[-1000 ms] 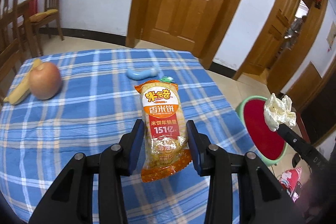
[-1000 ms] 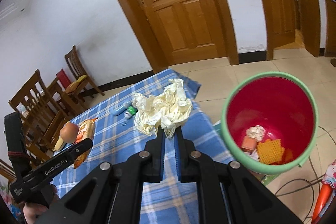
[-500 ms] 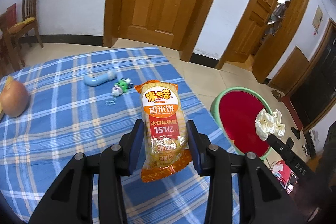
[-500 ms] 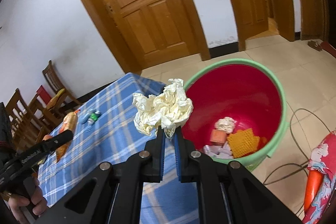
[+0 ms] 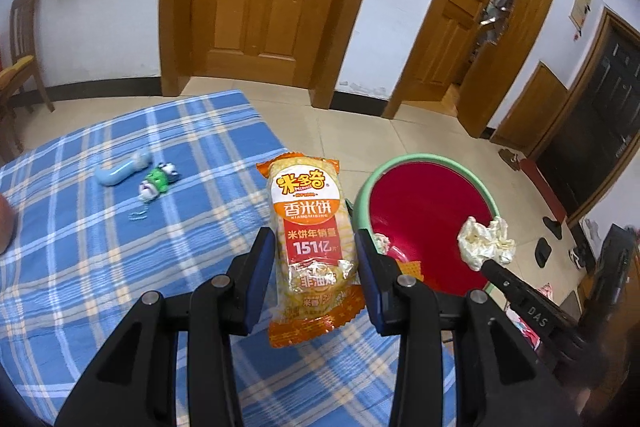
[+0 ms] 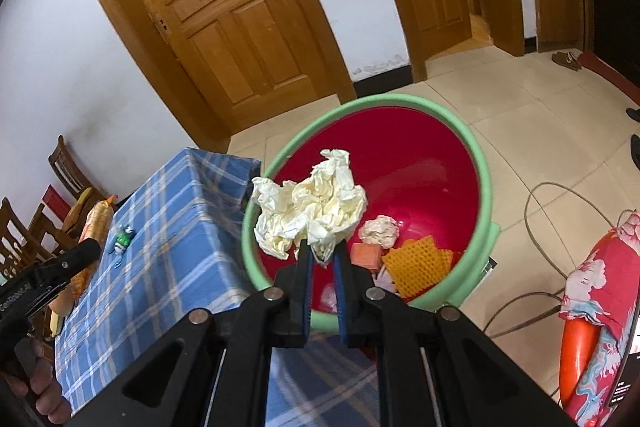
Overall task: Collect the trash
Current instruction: 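Carry the snack bag and crumpled paper over the red bucket, then open both tools to drop the snack bag and paper into the bucket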
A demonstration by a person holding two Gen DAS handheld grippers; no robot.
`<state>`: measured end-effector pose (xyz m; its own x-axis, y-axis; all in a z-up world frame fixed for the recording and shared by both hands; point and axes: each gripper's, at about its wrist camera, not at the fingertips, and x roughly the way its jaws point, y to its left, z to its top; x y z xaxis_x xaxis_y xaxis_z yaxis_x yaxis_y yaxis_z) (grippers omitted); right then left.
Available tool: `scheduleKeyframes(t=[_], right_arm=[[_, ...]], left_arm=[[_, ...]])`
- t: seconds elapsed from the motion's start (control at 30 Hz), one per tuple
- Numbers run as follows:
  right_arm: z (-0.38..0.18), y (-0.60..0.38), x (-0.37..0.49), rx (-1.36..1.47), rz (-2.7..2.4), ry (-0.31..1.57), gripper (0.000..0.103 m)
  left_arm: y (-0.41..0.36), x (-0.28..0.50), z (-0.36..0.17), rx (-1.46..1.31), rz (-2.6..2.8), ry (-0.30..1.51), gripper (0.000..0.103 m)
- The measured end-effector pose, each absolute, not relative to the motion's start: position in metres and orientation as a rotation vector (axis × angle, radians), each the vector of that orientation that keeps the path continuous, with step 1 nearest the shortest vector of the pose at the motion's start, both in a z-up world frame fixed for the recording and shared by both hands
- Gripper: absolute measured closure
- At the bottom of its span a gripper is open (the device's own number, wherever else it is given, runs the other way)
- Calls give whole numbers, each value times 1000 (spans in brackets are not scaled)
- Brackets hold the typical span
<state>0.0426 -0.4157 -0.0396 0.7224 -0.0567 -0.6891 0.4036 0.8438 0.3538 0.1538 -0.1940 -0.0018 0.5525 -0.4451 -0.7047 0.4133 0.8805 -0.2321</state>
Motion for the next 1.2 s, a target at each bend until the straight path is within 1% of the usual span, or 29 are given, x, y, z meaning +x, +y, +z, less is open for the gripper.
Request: scheduleKeyframes(t=[0.13,0.3,0.33,0.37,1.03,1.13,1.17,1.2], right_arm=[[-44,-426,42,533,-279,733,86],[-43,-434,40,543,-282,723,75],[-43,-436,40,546,-283,721,71],[-43,-437,39,550,-282,719,70],[-41,-459,23,573,-331,686,69],[-39,-461,21,574,-337,682,69],[-39,-461,21,575,-340,679,68],[-39,-462,20,576,-341,678,68]], left_arm=[[-209,153,-3,-23,-538,847,62],[-228,155,-6,-3,-566,861,62],[-232,155,-7,0,-572,863,62],[-234,155,-7,3,-577,864,62],[-300,162,-29,85,-689,895,62],[-304,163,-31,94,-691,899,56],[-304,162,-31,92,-690,899,52],[-305,162,-30,89,-690,898,51]])
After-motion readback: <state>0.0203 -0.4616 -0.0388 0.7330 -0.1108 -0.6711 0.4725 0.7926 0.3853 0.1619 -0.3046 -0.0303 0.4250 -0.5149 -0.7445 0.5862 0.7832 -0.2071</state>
